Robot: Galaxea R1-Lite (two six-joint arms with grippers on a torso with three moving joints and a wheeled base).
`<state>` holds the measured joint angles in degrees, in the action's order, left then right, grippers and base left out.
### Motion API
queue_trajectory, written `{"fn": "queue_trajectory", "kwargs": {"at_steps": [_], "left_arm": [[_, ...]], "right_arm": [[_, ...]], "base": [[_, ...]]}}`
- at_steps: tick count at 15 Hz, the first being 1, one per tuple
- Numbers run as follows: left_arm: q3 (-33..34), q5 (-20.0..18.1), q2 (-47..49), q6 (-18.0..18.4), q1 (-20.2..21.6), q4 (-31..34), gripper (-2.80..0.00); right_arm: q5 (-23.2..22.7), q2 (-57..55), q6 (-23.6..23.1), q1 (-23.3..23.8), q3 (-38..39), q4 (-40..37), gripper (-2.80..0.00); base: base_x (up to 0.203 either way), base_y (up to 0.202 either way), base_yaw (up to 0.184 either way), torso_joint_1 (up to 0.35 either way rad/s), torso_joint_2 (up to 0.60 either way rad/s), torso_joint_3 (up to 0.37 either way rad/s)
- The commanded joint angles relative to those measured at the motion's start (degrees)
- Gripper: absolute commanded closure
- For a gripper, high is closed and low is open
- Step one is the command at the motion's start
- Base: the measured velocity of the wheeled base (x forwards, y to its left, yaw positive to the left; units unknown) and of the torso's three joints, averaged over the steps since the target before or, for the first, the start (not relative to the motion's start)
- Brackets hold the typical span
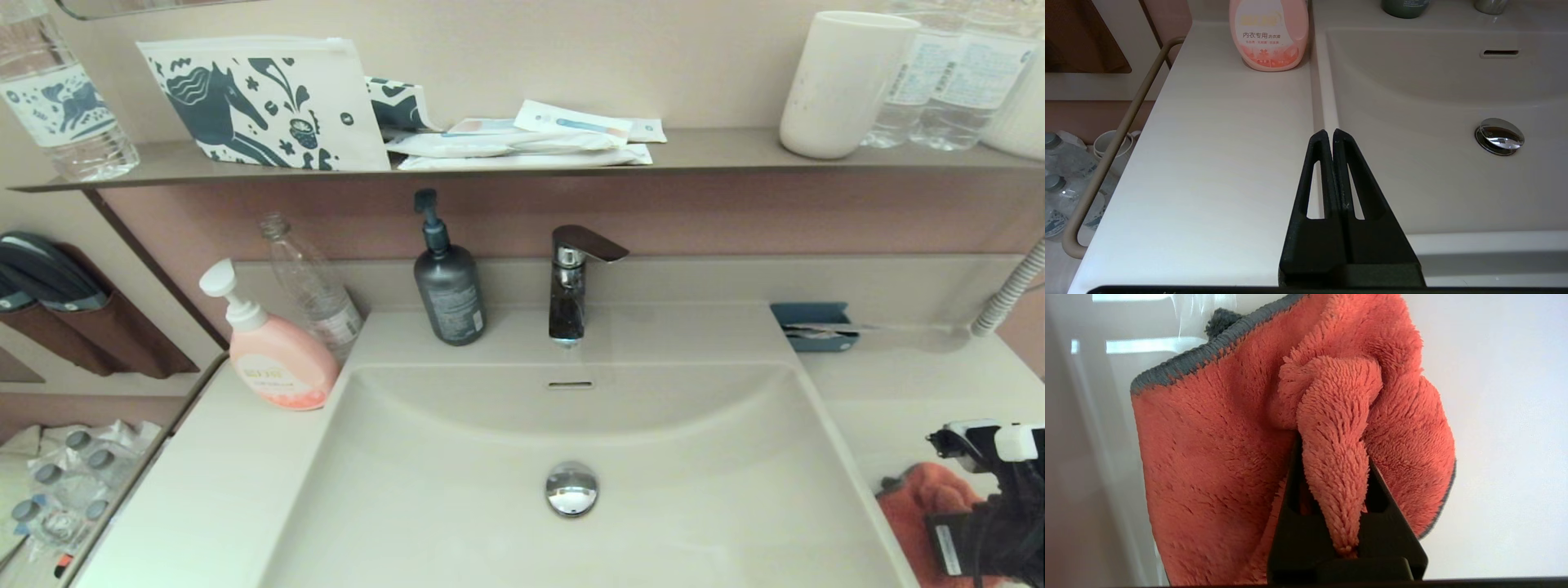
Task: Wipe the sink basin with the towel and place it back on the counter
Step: Wipe the sink
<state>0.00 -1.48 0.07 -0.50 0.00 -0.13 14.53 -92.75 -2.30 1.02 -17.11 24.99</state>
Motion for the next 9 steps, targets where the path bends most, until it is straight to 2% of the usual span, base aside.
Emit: {"fn": "queue_trajectory", "kwargs": {"at_steps": [1, 3, 9], "left_arm": [[0.0, -0.01, 0.01, -0.02, 0.0, -0.04, 0.0], [0.0, -0.01, 0.01, -0.02, 0.0, -0.04, 0.0], [0.0, -0.01, 0.01, -0.02, 0.0, -0.04, 0.0]], "right_arm": [[-0.39, -6.87, 0.55, 0.59, -3.1, 1.58, 0.0], [-1.4, -8.51, 4.45, 0.74, -6.62, 1.72, 0.0], [-5.3, -10.45, 9.38, 0.99, -13.15, 1.78, 0.0]], "base": [[0.0, 0.0, 0.0, 0.0, 0.0, 0.0], [0.0, 0.0, 0.0, 0.0, 0.0, 0.0], [0.0, 0.0, 0.0, 0.0, 0.0, 0.0]]}}
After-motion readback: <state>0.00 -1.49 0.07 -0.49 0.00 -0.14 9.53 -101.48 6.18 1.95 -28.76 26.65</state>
